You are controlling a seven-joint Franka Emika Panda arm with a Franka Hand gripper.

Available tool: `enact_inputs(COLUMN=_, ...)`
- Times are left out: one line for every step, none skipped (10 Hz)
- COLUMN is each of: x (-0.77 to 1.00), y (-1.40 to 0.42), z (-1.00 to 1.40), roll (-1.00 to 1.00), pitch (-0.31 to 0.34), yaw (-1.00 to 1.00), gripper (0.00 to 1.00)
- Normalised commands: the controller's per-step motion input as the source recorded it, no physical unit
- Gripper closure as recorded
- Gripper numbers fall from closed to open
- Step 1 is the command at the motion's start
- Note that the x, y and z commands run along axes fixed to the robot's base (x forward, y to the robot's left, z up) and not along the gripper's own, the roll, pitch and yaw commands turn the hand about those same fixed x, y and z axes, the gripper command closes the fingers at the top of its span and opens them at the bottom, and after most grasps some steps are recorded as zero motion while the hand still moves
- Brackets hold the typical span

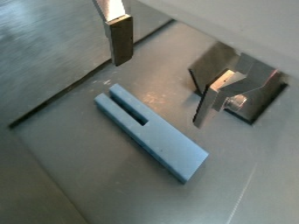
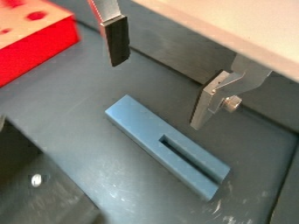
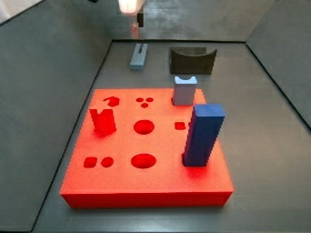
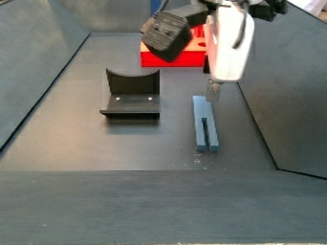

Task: Pick up the double-square object. Move up. Rotate the double-square object. Place the double-square object on the fixture. Regrasp the double-square object. Move to above the board. Insert the double-square object.
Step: Rotate the double-square object.

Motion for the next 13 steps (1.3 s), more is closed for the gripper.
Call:
enact_inputs(x=0.03, y=0.0, z=-0.04, roll=0.0, pitch=0.0, yaw=1.0, gripper=0.0)
enact_inputs(x=0.03, y=0.0, z=-0.04, roll=0.0, pitch=0.0, yaw=1.0, gripper=0.0)
enact_inputs(x=0.03, y=0.0, z=-0.04, roll=0.0, pitch=0.0, yaw=1.0, gripper=0.0)
enact_inputs(x=0.03, y=0.0, z=-0.04, roll=0.0, pitch=0.0, yaw=1.0, gripper=0.0)
enact_inputs(x=0.03, y=0.0, z=-0.04, roll=0.0, pitch=0.0, yaw=1.0, gripper=0.0)
enact_inputs(x=0.03, y=0.0, z=-0.04, roll=0.0, pitch=0.0, yaw=1.0, gripper=0.0)
enact_inputs(x=0.03, y=0.0, z=-0.04, roll=0.0, pitch=0.0, yaw=1.0, gripper=0.0)
enact_inputs(x=0.03, y=0.0, z=-0.04, roll=0.0, pitch=0.0, yaw=1.0, gripper=0.0)
enact_inputs(x=0.03, y=0.0, z=-0.04, roll=0.0, pitch=0.0, yaw=1.0, gripper=0.0)
enact_inputs(x=0.03, y=0.0, z=-0.04, roll=0.0, pitch=0.0, yaw=1.0, gripper=0.0)
enact_inputs(x=0.03, y=0.0, z=-0.04, roll=0.0, pitch=0.0, yaw=1.0, gripper=0.0)
enact_inputs(x=0.03, y=0.0, z=-0.04, roll=0.0, pitch=0.0, yaw=1.0, gripper=0.0)
enact_inputs(x=0.03, y=0.0, z=-0.04, roll=0.0, pitch=0.001, yaw=1.0, gripper=0.0)
